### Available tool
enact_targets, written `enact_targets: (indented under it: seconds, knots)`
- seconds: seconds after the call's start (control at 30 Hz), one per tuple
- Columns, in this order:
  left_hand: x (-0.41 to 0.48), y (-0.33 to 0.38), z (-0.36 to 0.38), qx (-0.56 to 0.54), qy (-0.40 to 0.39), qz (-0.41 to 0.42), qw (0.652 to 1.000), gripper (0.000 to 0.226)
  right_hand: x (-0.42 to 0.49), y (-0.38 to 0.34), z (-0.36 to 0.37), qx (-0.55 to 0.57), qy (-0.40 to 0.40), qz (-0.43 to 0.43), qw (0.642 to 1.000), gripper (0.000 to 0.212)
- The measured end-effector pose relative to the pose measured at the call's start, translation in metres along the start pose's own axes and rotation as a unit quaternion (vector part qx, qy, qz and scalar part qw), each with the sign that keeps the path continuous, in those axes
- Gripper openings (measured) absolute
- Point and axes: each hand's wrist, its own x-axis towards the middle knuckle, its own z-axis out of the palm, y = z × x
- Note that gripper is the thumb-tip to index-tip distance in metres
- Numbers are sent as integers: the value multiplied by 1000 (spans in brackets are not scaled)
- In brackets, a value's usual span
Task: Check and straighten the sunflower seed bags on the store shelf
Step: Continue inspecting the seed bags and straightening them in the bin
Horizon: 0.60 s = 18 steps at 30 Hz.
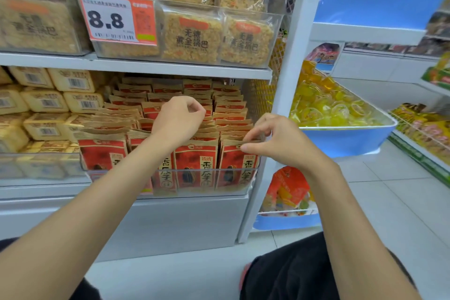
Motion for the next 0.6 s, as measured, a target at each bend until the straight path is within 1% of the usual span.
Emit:
enact_targets:
  seconds: [0.07, 0.13, 0.2, 0.23, 0.3, 0.33, 0.37, 0.43, 0.5, 0.53, 0.57, 0.6]
  knots:
    - [0, -2, -1, 4, -6, 2, 1000, 13, 0, 0, 7, -31, -24, 3, 999, 4]
    - [1, -3, -4, -5, -18, 4, 1000, 14, 2, -2, 9, -24, -6, -19, 1000, 13]
    - [0, -3, -8, -29, -37, 8, 999, 16, 6, -8, 1, 65, 73, -47, 994, 19]
    - [1, -2, -10, -45, -44, 10, 998, 16, 9, -13, -5, 125, 131, -60, 982, 19]
    - [2, 0, -15, -90, -50, 10, 995, 19, 16, -26, -17, 214, 236, -77, 945, 15]
    - [2, 3, -19, -128, -56, 10, 990, 21, 20, -33, -20, 241, 268, -81, 929, 12]
    - [1, 8, -23, -175, -71, 11, 982, 22, 26, -40, -21, 258, 284, -84, 920, 12]
    - [-1, 20, -29, -264, -131, 14, 956, 30, 38, -53, -18, 272, 284, -94, 915, 14]
    - [-7, 29, -32, -299, -195, 25, 934, 41, 49, -62, -11, 274, 279, -107, 914, 19]
    - [-10, 31, -31, -291, -207, 41, 933, 42, 52, -65, -8, 283, 279, -111, 911, 23]
    - [-14, 31, -30, -267, -199, 65, 941, 40, 52, -66, -6, 296, 278, -111, 907, 27]
    - [-16, 29, -27, -241, -173, 96, 950, 36, 52, -67, -6, 310, 276, -108, 903, 30]
